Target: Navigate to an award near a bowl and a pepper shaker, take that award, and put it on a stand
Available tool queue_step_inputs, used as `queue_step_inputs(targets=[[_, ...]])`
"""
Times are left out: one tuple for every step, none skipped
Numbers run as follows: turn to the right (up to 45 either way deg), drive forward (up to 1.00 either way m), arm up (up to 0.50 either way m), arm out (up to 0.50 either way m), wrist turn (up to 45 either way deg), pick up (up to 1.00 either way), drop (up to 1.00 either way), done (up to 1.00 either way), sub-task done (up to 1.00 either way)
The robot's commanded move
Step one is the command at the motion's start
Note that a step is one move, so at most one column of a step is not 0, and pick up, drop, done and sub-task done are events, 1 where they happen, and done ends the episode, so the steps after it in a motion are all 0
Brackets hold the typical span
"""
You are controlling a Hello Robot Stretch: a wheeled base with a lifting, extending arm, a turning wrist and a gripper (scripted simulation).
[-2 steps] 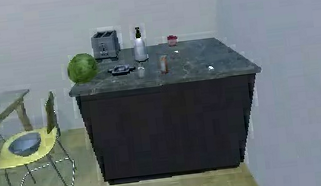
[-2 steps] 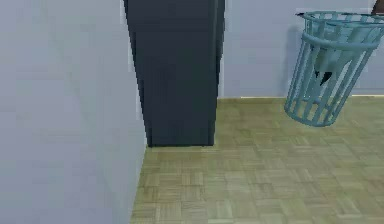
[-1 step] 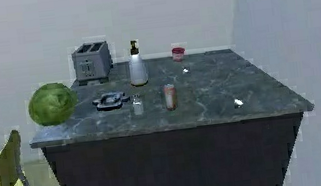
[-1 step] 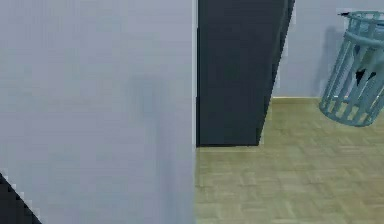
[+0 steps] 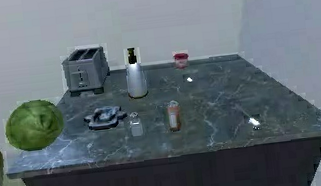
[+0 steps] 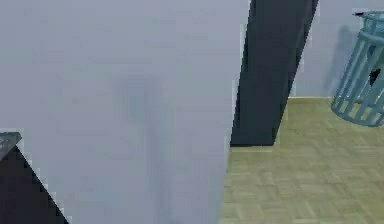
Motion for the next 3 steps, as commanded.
queue_step_inputs(targets=[[-45.0, 0.00, 0.00, 0.00, 0.0, 0.00, 0.00, 0.00, 0.00], [-45.0, 0.00, 0.00, 0.00, 0.0, 0.00, 0.00, 0.00, 0.00], [-15.0, 0.00, 0.00, 0.00, 0.0, 0.00, 0.00, 0.00, 0.00]])
